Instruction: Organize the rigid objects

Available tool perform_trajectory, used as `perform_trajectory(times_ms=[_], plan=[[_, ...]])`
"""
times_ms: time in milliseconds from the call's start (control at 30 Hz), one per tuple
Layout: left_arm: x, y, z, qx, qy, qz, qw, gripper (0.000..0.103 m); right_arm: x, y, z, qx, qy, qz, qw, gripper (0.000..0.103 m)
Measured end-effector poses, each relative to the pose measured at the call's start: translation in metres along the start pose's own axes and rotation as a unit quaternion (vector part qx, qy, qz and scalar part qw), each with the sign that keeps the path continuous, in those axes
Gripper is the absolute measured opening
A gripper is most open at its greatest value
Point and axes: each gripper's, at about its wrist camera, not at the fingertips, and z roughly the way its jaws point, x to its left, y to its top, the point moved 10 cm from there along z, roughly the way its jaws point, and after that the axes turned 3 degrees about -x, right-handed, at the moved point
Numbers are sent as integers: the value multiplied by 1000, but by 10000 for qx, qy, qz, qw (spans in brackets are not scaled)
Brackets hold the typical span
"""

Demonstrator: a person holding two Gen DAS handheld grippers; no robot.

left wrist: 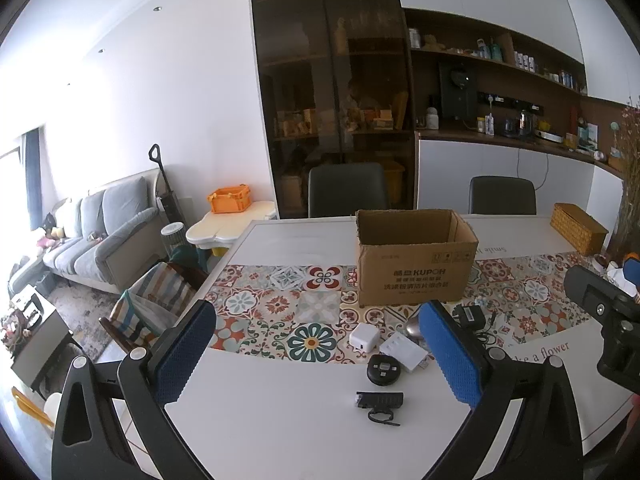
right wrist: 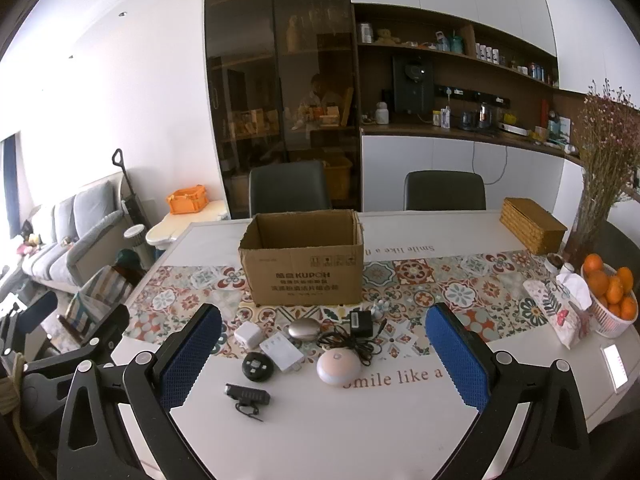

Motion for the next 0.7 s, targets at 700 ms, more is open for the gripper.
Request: perform_trajectory(times_ms=[700], plan=[[3,2,0,-53,6,-17,10000,103,1,0,2,-13,-8,5,10000,102]])
